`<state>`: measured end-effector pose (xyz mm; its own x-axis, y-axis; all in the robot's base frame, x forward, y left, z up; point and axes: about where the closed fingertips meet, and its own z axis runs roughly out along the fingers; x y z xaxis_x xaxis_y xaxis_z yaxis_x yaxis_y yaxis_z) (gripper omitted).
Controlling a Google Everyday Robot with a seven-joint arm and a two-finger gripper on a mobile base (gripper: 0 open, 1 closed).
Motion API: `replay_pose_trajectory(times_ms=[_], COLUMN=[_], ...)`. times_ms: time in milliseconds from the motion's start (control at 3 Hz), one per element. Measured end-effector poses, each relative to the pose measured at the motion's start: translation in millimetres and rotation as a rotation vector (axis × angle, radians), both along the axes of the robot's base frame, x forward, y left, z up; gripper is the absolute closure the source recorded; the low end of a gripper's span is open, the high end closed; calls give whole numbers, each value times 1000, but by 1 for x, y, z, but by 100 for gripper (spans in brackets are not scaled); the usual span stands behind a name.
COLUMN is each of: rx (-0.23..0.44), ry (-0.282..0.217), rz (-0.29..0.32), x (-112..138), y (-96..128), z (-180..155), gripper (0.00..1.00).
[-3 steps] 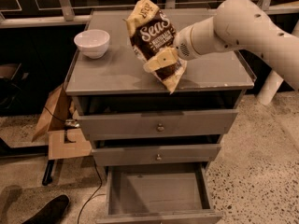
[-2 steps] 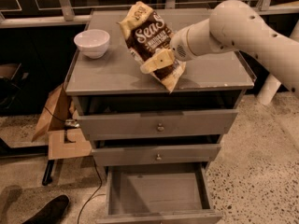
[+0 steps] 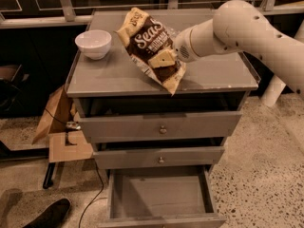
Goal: Place brown chip bag into bottom drawer
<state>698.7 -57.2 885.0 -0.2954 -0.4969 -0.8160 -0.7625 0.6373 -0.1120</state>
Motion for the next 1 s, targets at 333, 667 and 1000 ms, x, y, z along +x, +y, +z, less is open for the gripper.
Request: replay_pose_trajectory(times_ms=[333,667,1000], rx=[0,0,0], ry=[0,0,0], rz=[0,0,0], x=[0,0,0], y=[0,0,0], z=[0,0,0], gripper=[65,89,100])
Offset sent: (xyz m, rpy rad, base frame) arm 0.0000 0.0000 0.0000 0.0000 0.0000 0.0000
